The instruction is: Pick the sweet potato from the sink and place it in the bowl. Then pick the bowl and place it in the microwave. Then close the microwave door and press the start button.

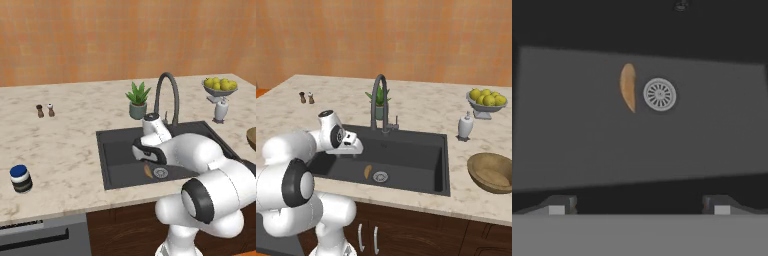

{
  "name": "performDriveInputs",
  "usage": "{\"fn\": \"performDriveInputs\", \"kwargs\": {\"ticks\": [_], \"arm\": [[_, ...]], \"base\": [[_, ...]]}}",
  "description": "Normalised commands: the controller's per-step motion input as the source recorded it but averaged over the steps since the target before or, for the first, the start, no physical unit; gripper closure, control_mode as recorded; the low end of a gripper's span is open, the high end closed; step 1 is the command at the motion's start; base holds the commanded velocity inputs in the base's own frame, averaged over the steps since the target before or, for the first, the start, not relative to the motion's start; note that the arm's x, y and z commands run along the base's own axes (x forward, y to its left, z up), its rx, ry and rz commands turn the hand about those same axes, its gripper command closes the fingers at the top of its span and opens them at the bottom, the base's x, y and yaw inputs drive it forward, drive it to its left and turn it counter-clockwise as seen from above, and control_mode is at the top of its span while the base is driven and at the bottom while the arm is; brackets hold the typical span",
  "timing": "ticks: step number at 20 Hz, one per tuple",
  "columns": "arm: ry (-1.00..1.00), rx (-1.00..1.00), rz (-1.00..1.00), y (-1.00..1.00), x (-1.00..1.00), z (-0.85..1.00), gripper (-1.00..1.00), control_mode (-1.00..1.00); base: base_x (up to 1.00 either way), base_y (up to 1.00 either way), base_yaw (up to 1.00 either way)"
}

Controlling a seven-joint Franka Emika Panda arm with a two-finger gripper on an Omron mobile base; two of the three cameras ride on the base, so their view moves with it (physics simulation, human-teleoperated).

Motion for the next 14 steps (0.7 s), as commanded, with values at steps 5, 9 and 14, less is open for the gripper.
{"fn": "performDriveInputs", "kwargs": {"ticks": [5,9,14], "arm": [[-0.17,0.00,-0.14,-0.17,0.00,-0.49,-1.00,-1.00],[-0.16,0.00,-0.11,-0.02,0.00,-0.47,-1.00,-1.00],[0.00,0.00,-0.01,0.01,0.19,-0.19,-1.00,-1.00]], "base": [[0.00,0.00,0.00],[0.00,0.00,0.00],[0.00,0.00,0.00]]}}
